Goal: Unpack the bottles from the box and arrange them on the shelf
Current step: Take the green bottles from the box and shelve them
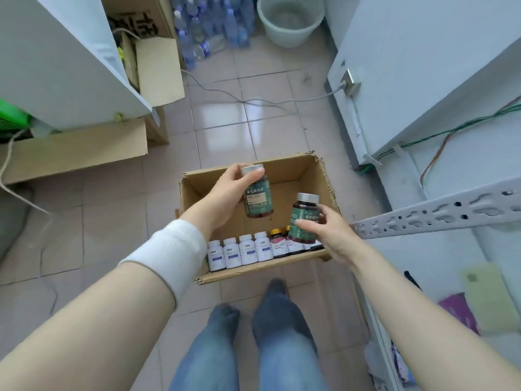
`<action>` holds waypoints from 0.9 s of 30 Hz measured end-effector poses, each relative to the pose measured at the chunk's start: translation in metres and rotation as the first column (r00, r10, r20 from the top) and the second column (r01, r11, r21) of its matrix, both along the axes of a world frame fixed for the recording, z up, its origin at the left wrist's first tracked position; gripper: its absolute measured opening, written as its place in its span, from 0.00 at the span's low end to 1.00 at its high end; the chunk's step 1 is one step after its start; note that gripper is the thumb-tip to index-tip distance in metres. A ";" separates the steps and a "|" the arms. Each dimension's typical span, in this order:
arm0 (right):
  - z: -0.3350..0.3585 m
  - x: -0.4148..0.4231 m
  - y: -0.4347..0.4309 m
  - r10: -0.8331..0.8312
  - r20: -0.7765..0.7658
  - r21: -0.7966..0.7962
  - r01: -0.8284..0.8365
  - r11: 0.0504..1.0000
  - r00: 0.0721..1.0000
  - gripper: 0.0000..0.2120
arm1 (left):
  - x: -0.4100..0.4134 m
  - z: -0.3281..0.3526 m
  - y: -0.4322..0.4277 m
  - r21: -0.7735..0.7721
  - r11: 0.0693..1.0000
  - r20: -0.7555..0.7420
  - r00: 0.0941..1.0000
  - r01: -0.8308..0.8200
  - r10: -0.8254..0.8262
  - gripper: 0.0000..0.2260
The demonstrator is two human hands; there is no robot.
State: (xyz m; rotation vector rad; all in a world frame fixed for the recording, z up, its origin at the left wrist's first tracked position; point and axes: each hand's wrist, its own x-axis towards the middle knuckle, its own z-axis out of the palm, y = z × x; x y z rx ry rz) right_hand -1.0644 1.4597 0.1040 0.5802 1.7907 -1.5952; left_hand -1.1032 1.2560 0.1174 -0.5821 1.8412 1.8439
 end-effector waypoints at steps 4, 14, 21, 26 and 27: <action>0.054 0.054 -0.014 -0.159 -0.092 -0.043 0.156 0.987 0.983 0.29 | 0.020 0.062 -0.002 0.077 0.990 -0.087 0.990 0.118 -0.112 0.14; 0.196 0.209 -0.013 -0.504 -0.240 -0.228 0.456 0.860 0.830 0.12 | 0.115 0.217 0.054 0.150 0.854 -0.340 0.837 0.498 -0.429 0.11; 0.283 0.344 0.048 -0.640 -0.363 -0.262 0.585 0.768 0.677 0.16 | 0.229 0.332 0.147 0.184 0.599 -0.525 0.593 0.779 -0.610 0.08; 0.347 0.478 0.099 -0.681 -0.502 -0.278 0.646 0.711 0.534 0.12 | 0.354 0.403 0.227 0.144 0.417 -0.653 0.403 0.897 -0.641 0.09; 0.359 0.509 0.110 -0.673 -0.532 -0.268 0.652 0.709 0.513 0.11 | 0.382 0.415 0.244 0.135 0.387 -0.671 0.371 0.912 -0.642 0.10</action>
